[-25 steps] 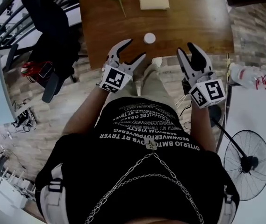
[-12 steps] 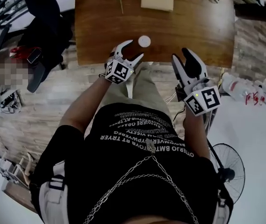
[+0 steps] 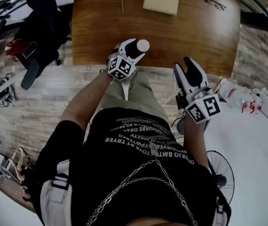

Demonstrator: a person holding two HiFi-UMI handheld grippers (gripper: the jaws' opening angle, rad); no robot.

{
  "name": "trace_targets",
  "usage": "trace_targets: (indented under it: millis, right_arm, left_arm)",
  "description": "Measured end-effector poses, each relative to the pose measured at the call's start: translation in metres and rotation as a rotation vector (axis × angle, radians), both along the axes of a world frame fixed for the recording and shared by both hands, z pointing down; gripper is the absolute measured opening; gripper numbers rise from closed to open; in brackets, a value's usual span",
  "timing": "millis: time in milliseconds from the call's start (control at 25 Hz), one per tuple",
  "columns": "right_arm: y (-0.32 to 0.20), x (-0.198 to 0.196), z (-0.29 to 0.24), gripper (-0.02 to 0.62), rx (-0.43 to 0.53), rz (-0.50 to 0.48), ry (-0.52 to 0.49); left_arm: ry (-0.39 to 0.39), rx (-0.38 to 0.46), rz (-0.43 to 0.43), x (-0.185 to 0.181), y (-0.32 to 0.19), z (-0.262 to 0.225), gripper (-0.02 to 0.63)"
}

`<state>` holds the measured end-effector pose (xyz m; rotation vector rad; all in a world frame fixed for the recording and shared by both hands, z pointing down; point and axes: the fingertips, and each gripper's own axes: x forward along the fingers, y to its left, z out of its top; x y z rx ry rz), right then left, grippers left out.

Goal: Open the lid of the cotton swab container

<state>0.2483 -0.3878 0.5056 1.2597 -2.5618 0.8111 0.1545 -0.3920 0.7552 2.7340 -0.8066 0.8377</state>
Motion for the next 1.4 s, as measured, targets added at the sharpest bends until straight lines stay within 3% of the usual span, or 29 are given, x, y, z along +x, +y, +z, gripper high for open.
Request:
trace_targets:
  millis: [320,600,960,1400]
  right_arm:
    - [0.003,0.002,0.001,0.161,-0.037,0.01,-0.041]
    - [0.004,-0.009,-0.011,0.161,-0.02,-0.009,-0.035]
    - [0.011,-0.036,-0.036,0.161,0.029,-0.043,-0.01]
    - [0.027,-0.065,-0.071,0.16,0.112,-0.043,0.013]
  left_arm:
    - [-0.069,-0.001,0.031,0.014,-0.011,0.009,0.293]
    - [-0.08,0.005,0.046,0.01,-0.01,0.003,0.279]
    - [-0.036,0.006,0.086,-0.003,-0.004,-0.067,0.279]
    - [-0.079,0.023,0.06,-0.035,0.012,-0.154,0.278]
